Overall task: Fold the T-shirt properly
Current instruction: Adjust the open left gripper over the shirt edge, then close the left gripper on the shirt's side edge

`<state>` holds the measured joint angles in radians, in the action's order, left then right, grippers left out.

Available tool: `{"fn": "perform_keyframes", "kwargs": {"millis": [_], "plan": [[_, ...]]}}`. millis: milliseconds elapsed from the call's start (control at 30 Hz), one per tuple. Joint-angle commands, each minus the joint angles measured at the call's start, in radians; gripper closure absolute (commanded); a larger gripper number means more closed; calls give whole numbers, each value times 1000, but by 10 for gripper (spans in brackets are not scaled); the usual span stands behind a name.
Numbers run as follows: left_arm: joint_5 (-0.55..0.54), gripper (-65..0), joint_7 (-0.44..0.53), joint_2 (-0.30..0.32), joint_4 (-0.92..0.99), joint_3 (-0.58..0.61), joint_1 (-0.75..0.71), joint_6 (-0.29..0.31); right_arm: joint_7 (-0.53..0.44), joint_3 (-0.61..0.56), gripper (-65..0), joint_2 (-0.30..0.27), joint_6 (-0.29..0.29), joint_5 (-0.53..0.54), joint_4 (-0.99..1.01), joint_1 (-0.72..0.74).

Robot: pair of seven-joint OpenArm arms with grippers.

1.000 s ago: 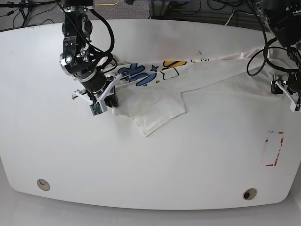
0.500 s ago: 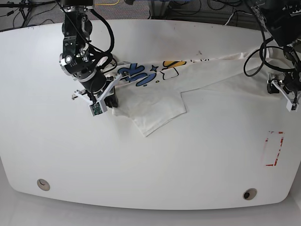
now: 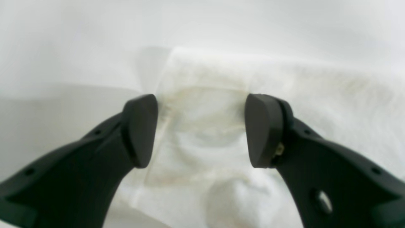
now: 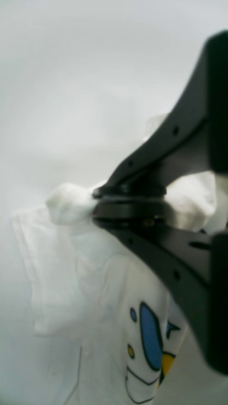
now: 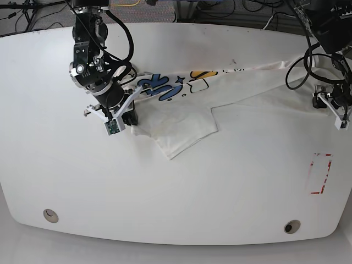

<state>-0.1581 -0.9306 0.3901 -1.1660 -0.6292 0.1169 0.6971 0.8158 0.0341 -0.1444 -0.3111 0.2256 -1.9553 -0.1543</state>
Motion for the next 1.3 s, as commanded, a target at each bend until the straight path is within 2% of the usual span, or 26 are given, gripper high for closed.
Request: {"fn": "perform_keyframes", "kwargs": {"millis": [0, 667, 800, 1000, 1133, 1267], "plan": [[-13, -411, 6, 21, -17, 1, 17, 1, -25, 4, -6, -8, 4, 10, -25, 8], [-9, -410, 18, 22, -13, 89, 14, 1, -27, 10, -7, -6, 11, 7, -18, 7], [-6, -321, 27, 20, -20, 88, 7, 1, -25, 10, -8, -6, 9, 9, -19, 10], [-9, -149, 21, 18, -32, 82, 5, 1, -27, 12, -7, -5, 8, 9, -20, 9], [-8, -83, 15, 18, -43, 79, 1, 1, -25, 12, -6, -6, 3, 7, -25, 5], [-14, -66, 9, 17, -70, 78, -1, 1, -25, 13, -6, -6, 1, 8, -27, 6]]}}
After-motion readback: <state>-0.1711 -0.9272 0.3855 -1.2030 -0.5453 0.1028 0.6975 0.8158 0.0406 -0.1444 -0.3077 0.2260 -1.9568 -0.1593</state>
